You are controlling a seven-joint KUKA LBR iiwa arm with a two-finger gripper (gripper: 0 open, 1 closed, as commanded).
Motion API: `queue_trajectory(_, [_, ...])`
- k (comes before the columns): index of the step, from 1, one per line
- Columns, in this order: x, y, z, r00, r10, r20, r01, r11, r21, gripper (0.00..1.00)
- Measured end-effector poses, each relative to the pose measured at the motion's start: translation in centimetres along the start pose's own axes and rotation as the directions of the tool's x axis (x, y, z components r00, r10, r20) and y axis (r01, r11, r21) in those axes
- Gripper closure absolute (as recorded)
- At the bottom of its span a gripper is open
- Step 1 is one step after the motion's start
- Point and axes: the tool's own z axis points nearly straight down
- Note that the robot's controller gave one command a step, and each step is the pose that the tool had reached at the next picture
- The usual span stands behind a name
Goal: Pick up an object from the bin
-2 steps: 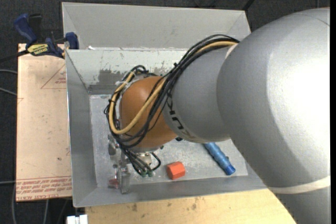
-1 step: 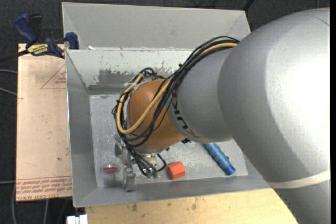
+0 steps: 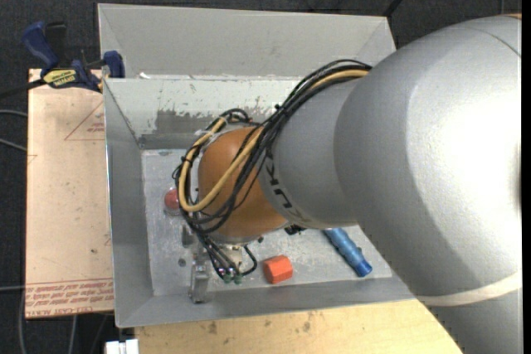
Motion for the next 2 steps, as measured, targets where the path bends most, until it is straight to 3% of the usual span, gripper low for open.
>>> queue_trajectory(1, [-0.5,-7.0,-5.2,0.997,0.072,-0.004,-0.072,0.997,0.006,0.00])
queue_trajectory(2, [-3.8,-13.8,-8.6,0.997,0.076,-0.002,-0.076,0.997,0.006,0.00])
